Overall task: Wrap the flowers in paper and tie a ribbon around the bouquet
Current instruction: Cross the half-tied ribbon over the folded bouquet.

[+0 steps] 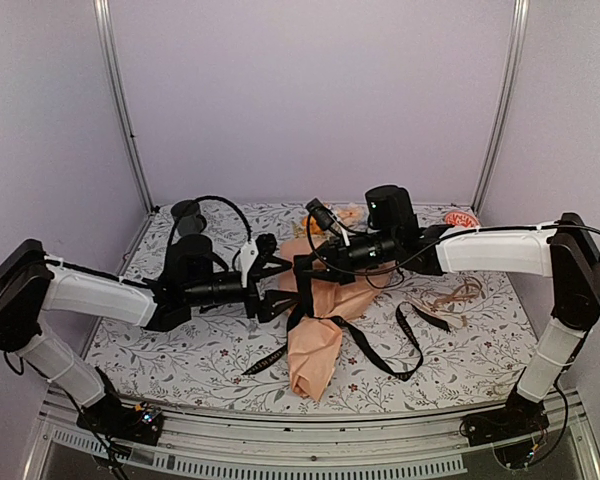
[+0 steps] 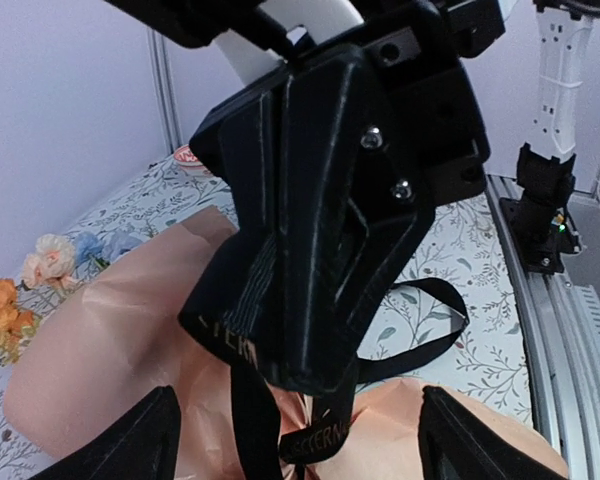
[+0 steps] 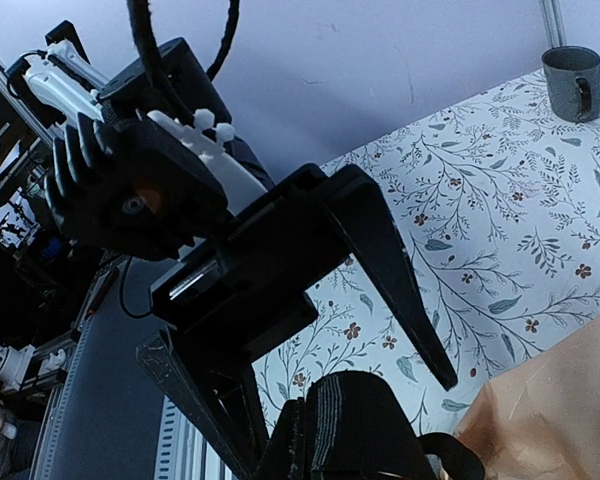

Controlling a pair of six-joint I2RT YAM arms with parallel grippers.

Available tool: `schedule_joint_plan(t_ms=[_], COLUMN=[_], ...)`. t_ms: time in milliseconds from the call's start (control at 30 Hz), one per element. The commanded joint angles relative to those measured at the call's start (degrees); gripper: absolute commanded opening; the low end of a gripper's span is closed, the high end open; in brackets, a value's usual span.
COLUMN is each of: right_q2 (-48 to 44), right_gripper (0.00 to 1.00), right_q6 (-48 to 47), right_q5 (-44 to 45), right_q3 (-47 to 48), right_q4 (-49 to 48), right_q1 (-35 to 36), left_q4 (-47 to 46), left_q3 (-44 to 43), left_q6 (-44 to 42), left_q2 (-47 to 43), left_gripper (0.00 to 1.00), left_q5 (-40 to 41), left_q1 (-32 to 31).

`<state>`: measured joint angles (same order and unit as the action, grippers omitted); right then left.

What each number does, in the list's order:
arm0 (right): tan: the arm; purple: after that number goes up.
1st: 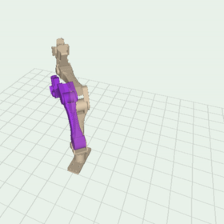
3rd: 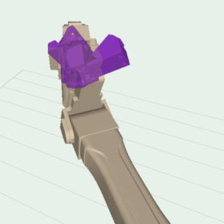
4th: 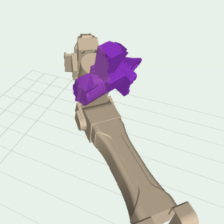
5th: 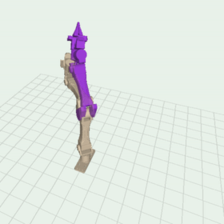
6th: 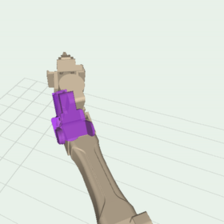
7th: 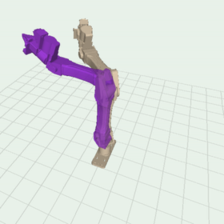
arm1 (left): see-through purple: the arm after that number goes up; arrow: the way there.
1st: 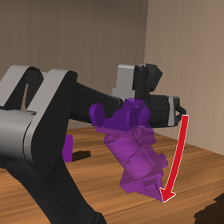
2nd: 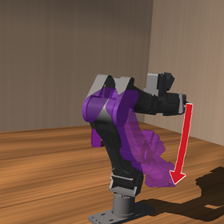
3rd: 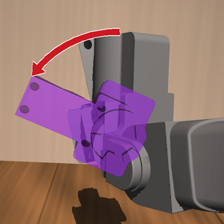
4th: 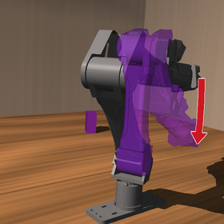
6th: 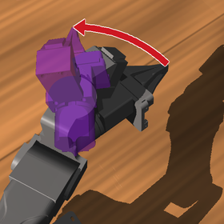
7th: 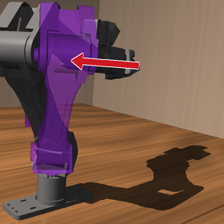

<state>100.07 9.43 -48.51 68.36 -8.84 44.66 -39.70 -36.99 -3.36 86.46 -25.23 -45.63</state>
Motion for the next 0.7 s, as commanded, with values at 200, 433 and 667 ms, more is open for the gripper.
schedule_joint_plan(t_ms=[200, 433, 667], right_q2=[-0.56, -0.73, -1.35], right_gripper=[0.00, 0.00, 0.00], right_q6=[0.03, -0.46, -1.15], right_q5=[-2.90, -4.11, -3.53], right_q3=[-0.54, -0.33, -0.44], right_q4=[-1.50, -1.27, 0.05], right_q1=[-0.09, -0.04, -0.10], left_q4=[-8.79, -13.91, -17.04], left_q3=[-6.61, -7.08, -4.78], left_q6=[-1.22, -0.69, 1.39], left_q2=[11.59, 15.23, 14.64], left_gripper=[0.80, 0.71, 0.00], left_q5=[-14.59, -14.12, -16.85], left_q1=[3.79, 4.60, 4.56])
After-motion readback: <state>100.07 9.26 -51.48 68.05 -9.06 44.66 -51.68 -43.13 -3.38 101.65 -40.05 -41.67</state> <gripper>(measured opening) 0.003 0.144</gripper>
